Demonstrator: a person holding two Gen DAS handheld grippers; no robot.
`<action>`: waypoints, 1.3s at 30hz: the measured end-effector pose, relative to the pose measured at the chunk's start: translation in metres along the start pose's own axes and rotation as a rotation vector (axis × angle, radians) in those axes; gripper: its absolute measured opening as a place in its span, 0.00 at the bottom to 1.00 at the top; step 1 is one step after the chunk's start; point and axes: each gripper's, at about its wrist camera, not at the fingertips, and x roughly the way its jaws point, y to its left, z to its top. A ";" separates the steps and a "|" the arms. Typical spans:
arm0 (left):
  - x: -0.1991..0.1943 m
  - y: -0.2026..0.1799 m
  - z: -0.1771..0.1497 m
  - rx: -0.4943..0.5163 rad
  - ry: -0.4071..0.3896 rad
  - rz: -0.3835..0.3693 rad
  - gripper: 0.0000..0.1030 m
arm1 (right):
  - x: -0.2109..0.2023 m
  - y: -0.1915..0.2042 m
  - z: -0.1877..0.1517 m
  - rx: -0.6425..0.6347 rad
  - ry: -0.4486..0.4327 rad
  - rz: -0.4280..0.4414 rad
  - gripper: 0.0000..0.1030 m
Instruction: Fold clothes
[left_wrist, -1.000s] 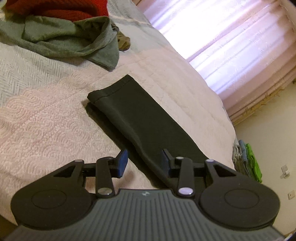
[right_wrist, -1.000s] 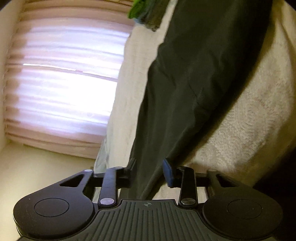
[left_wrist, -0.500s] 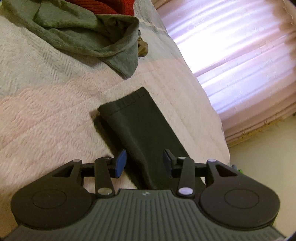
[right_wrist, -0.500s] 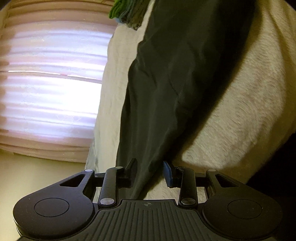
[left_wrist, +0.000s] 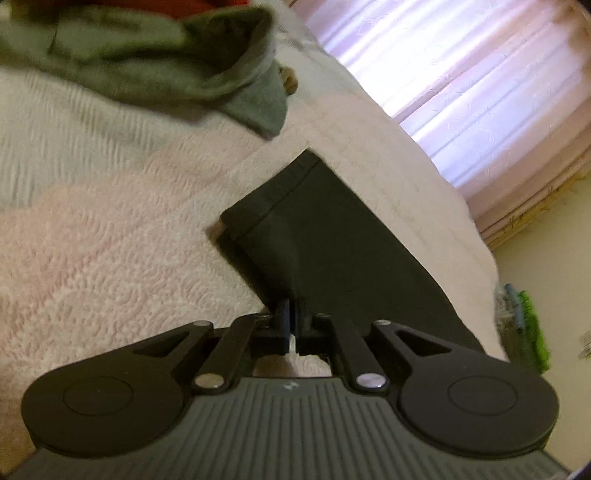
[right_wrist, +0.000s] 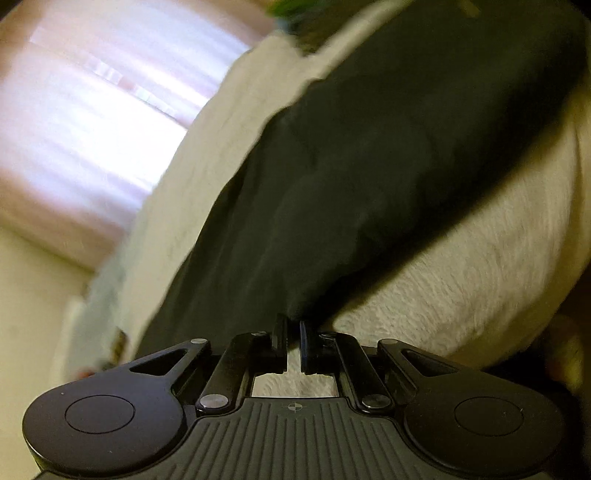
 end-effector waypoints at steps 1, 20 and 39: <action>-0.003 -0.003 -0.001 0.009 -0.004 0.017 0.07 | -0.004 0.010 -0.002 -0.068 -0.008 -0.031 0.14; -0.006 0.008 -0.021 -0.253 0.028 -0.113 0.41 | 0.037 0.134 -0.095 -0.797 -0.065 -0.146 0.64; 0.021 -0.012 -0.026 -0.116 -0.070 -0.013 0.39 | 0.108 0.155 -0.153 -0.931 -0.137 -0.253 0.80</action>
